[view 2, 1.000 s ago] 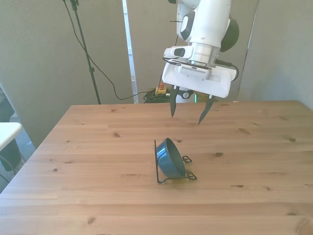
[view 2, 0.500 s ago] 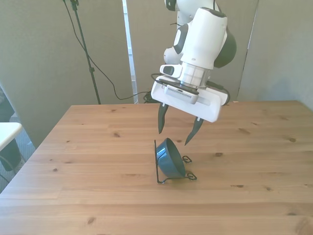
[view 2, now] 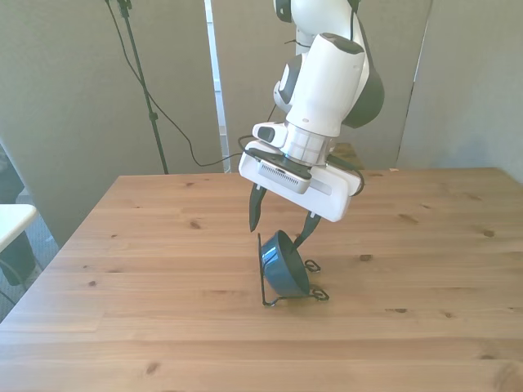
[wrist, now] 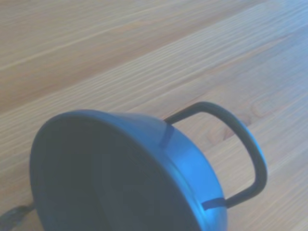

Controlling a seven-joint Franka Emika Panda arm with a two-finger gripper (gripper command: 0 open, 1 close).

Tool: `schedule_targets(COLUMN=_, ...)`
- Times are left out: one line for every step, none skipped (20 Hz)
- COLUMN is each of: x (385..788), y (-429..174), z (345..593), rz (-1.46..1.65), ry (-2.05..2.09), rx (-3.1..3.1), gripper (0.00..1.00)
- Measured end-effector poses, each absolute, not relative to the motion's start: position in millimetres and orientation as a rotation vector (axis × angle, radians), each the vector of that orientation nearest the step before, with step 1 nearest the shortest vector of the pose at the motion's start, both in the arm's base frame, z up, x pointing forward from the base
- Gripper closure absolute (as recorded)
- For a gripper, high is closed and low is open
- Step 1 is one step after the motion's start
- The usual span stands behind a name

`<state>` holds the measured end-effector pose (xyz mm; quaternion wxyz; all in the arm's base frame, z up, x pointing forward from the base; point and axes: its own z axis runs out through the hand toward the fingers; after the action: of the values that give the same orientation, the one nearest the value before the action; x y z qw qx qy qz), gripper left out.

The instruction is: Unload the bowl

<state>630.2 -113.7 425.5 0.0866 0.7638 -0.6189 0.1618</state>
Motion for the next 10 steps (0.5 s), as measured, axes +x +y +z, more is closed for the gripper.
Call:
schedule_targets(x=629, y=-117, z=424, rz=0.479, ry=-1.845, rx=2.268, gripper=0.00)
schedule_targets(x=627, y=-121, z=422, rz=0.476, ry=-1.845, rx=2.260, gripper=0.00)
schedule_targets(x=626, y=-124, z=420, rz=0.471, ry=-1.848, rx=2.253, gripper=0.00)
schedule_targets(x=625, y=-127, z=419, rz=0.466, ry=-1.850, rx=2.248, gripper=1.00)
schedule_targets(x=624, y=-128, z=418, rz=0.463, ry=-1.851, rx=2.245, gripper=1.00)
schedule_targets(x=624, y=-128, z=417, rz=0.461, ry=-1.851, rx=2.244, gripper=1.00)
schedule_targets(x=624, y=-128, z=417, rz=0.460, ry=-1.851, rx=2.244, gripper=1.00)
schedule_targets(x=623, y=-128, z=416, rz=0.460, ry=-1.851, rx=2.244, gripper=1.00)
schedule_targets(x=623, y=-128, z=416, rz=0.459, ry=-1.851, rx=2.244, gripper=1.00)
schedule_targets(x=623, y=-128, z=416, rz=0.459, ry=-1.851, rx=2.244, gripper=1.00)
